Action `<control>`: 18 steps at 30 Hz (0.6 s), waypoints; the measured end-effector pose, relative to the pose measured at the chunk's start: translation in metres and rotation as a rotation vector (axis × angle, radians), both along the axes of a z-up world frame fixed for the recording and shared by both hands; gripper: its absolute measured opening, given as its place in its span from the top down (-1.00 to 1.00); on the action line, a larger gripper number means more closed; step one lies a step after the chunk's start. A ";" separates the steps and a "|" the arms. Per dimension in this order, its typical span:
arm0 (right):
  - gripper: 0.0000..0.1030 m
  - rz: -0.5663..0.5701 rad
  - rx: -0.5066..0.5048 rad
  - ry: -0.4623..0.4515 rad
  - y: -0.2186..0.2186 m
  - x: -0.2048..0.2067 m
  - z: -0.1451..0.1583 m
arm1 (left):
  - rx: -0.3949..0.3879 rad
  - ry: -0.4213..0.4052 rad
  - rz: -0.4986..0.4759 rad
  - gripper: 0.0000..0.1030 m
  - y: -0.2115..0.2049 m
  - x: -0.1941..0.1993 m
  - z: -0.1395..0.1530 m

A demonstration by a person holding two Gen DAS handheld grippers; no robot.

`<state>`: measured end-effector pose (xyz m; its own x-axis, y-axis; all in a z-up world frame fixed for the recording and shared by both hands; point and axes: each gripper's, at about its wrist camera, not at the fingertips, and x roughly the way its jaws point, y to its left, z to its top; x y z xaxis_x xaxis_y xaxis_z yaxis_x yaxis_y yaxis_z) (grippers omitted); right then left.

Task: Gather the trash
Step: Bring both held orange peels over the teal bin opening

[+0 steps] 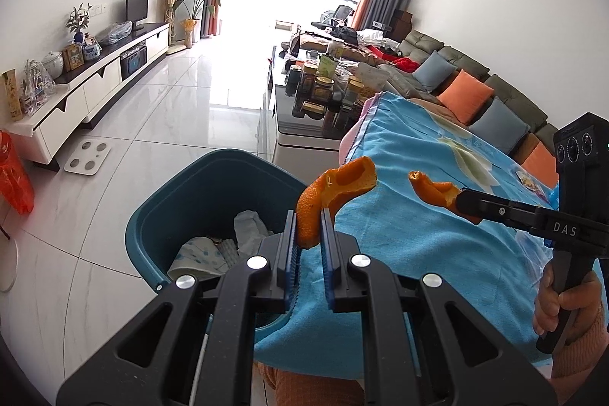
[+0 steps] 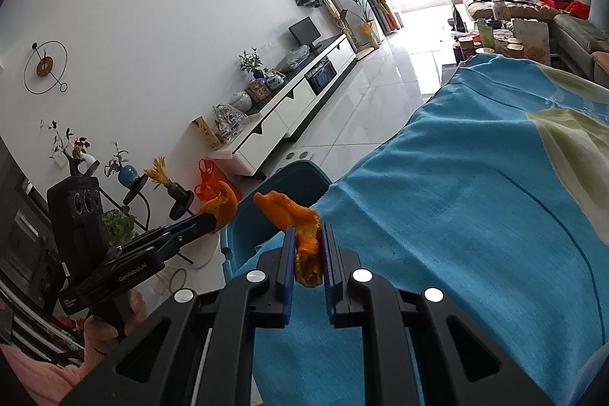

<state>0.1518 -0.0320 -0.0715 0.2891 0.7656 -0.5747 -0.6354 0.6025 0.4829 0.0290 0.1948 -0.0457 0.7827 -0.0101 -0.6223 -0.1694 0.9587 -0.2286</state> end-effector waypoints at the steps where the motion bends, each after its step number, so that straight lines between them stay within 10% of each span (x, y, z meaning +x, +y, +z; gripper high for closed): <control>1: 0.77 0.002 -0.001 -0.001 0.002 0.000 0.000 | 0.000 0.001 0.003 0.76 0.001 0.000 0.000; 18: 0.77 0.056 -0.027 -0.007 0.032 0.002 0.000 | -0.007 0.005 0.039 0.76 0.011 -0.001 -0.005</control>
